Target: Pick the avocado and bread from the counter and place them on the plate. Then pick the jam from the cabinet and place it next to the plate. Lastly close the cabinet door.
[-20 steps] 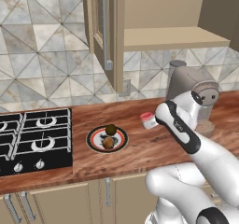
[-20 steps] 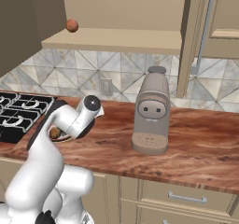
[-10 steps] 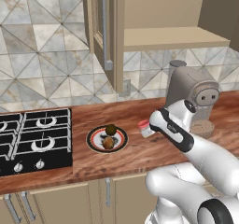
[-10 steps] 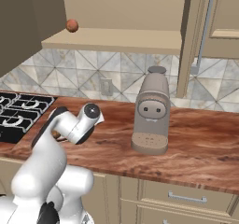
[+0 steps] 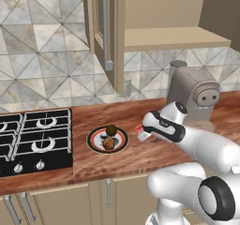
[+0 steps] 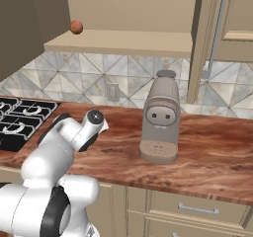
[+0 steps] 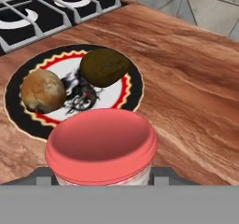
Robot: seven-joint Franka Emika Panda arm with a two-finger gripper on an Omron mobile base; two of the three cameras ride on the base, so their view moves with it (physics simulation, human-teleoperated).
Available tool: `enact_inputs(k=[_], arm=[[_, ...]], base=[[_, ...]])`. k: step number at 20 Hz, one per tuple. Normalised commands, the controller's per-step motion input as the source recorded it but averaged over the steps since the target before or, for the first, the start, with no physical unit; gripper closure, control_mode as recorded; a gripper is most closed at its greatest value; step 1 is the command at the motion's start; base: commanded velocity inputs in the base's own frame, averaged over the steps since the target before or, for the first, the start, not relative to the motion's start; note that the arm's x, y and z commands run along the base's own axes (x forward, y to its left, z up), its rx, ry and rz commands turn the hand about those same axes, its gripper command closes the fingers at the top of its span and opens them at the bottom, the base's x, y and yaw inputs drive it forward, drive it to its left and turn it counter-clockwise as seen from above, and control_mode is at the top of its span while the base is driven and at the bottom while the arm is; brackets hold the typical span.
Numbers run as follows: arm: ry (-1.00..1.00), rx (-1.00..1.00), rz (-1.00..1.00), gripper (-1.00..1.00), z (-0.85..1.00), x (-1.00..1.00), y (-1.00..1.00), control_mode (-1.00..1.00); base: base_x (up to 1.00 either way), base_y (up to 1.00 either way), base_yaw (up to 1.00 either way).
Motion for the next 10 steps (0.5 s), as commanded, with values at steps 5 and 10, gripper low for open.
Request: enact_inputs(k=[5,10], arm=[[0.00,-0.01,0.01,1.00,-0.30,0.04,0.02,-1.00],[0.00,0.00,0.00,1.00,-0.16,0.02,0.02,-1.00]], base=[[0.00,0.00,0.00],[0.00,0.00,0.00]])
